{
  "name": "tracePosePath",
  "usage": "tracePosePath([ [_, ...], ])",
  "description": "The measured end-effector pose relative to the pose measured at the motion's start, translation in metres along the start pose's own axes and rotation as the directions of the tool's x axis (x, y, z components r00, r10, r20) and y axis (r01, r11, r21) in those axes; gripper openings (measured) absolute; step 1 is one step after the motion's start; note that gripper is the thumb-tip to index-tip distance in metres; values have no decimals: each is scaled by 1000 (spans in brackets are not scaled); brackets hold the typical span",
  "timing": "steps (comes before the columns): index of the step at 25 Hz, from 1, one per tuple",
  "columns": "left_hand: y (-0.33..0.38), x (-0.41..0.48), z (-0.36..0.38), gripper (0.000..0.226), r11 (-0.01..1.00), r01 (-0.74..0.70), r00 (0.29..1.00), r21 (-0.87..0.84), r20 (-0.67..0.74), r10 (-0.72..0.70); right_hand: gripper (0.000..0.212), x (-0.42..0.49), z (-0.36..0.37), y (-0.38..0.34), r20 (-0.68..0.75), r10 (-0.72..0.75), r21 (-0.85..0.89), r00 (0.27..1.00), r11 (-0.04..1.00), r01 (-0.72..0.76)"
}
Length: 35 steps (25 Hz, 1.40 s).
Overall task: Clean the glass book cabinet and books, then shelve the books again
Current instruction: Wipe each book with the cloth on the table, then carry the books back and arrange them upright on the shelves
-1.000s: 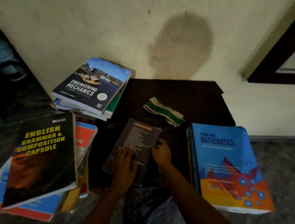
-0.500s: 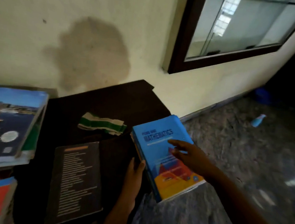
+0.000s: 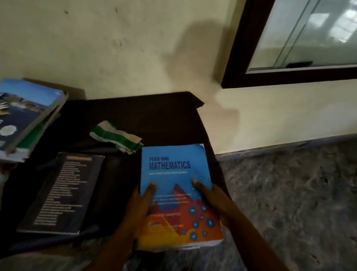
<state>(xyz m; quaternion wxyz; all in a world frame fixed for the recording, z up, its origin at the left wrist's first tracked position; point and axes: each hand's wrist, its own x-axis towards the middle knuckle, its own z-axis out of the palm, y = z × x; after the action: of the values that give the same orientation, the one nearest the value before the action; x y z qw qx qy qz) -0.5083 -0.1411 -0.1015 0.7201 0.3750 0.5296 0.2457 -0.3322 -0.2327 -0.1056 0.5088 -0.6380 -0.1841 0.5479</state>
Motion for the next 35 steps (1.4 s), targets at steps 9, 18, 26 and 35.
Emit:
tracePosePath([
  [9,13,-28,-6,43,966,178,983,-187,75,-167,34,5,-20,2,14,84,50,996,995,-84],
  [18,36,-24,4,78,998,-32,978,-58,205,43,81,0,-39,10,75,185,317,980,927,-199],
  [26,0,-17,-22,51,986,84,984,-147,168,-59,38,3,-5,-8,-26,45,91,999,995,-42],
  [35,8,-29,-17,49,922,221,947,-318,295,-125,45,-3,-3,-3,18,106,79,994,991,-107],
])
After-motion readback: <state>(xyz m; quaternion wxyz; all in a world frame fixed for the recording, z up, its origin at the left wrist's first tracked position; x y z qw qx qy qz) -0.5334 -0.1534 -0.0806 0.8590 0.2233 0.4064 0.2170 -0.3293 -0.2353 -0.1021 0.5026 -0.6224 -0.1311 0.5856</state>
